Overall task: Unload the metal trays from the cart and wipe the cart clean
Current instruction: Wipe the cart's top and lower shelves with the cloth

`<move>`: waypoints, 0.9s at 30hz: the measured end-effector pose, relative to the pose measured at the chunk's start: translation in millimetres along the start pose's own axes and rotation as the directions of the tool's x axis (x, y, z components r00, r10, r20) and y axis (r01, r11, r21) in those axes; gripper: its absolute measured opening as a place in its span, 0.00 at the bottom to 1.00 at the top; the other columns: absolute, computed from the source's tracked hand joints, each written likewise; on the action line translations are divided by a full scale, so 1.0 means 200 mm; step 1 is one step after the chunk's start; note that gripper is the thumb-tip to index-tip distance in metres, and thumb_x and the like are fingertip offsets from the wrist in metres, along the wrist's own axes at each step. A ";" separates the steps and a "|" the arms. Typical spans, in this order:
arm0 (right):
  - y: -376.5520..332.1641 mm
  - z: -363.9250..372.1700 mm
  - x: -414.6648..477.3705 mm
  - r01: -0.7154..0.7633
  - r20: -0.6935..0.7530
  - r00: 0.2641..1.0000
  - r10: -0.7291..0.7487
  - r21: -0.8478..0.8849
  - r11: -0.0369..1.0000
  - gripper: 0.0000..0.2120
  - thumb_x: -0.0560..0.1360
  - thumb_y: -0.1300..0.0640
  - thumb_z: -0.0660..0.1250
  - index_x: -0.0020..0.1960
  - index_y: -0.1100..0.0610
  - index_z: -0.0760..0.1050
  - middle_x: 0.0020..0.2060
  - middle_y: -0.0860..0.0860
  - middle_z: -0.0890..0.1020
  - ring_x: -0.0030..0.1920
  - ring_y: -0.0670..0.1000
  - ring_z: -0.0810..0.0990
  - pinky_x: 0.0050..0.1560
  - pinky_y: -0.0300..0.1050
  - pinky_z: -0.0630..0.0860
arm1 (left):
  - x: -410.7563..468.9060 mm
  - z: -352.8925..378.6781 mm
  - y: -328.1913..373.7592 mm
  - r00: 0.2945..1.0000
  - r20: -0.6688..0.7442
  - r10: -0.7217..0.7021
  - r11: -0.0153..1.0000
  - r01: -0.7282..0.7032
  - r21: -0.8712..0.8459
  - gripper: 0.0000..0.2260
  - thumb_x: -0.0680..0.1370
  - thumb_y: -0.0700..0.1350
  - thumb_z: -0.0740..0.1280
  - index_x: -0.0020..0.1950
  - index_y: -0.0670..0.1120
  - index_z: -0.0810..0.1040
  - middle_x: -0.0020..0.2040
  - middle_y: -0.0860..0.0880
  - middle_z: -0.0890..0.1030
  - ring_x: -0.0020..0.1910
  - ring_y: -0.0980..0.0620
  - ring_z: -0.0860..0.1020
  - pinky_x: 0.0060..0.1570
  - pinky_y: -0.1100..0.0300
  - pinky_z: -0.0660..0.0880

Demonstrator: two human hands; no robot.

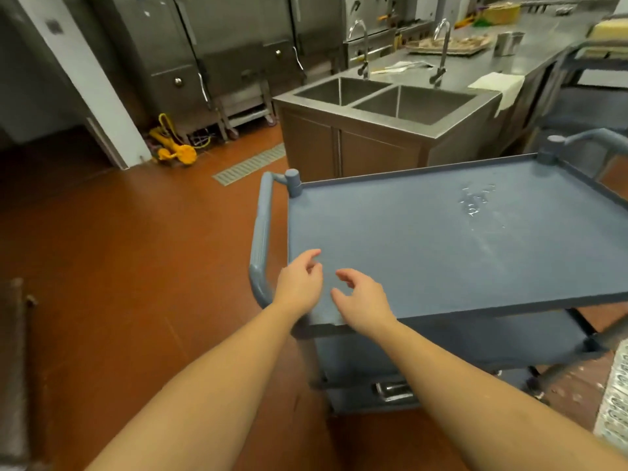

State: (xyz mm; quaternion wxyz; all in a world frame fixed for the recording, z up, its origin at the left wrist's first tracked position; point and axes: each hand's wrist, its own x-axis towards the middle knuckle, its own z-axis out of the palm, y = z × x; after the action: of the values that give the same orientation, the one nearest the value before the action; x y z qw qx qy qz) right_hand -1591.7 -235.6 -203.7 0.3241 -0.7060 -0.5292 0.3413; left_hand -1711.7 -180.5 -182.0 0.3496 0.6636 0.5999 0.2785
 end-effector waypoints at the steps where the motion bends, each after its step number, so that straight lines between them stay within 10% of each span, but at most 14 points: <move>1: -0.03 0.05 0.04 0.025 0.045 0.999 -0.022 -0.065 0.998 0.25 0.75 0.48 0.66 0.71 0.52 0.68 0.67 0.48 0.74 0.67 0.50 0.72 0.65 0.47 0.70 | 0.06 -0.04 -0.02 1.000 -0.006 0.001 1.000 -0.001 0.031 0.16 0.79 0.43 0.61 0.66 0.50 0.75 0.55 0.49 0.80 0.55 0.49 0.77 0.55 0.60 0.70; 10: -0.32 0.44 0.32 0.188 0.169 0.973 -0.156 -0.194 0.963 0.13 0.66 0.36 0.60 0.33 0.45 0.66 0.29 0.46 0.76 0.34 0.50 0.76 0.34 0.51 0.73 | 0.55 -0.28 -0.17 0.948 0.173 0.267 0.934 -0.299 0.195 0.15 0.77 0.41 0.62 0.62 0.50 0.76 0.50 0.52 0.79 0.49 0.51 0.76 0.48 0.61 0.69; 20: -0.66 0.87 0.47 -0.307 -0.301 0.922 0.245 -0.178 0.935 0.15 0.71 0.54 0.63 0.56 0.55 0.65 0.48 0.54 0.77 0.47 0.60 0.78 0.37 0.47 0.67 | 1.00 -0.49 -0.27 0.685 0.603 0.409 0.460 -0.725 0.512 0.22 0.80 0.51 0.53 0.28 0.46 0.70 0.29 0.49 0.76 0.37 0.48 0.74 0.69 0.53 0.55; 27: -0.65 0.95 0.51 -0.340 -0.433 0.880 0.195 -0.288 0.895 0.12 0.72 0.55 0.65 0.53 0.54 0.67 0.48 0.54 0.79 0.46 0.61 0.78 0.36 0.48 0.65 | 1.01 -0.54 -0.30 0.604 0.701 0.380 0.289 -0.797 0.530 0.25 0.82 0.53 0.48 0.31 0.45 0.72 0.40 0.46 0.81 0.48 0.47 0.74 0.68 0.52 0.56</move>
State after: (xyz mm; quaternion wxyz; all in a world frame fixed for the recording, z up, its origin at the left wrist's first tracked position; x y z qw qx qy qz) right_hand -1794.7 -87.8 -217.3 0.2397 -0.8738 -0.4015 0.1333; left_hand -1808.0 35.7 -173.8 -0.0044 0.9636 0.2557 -0.0777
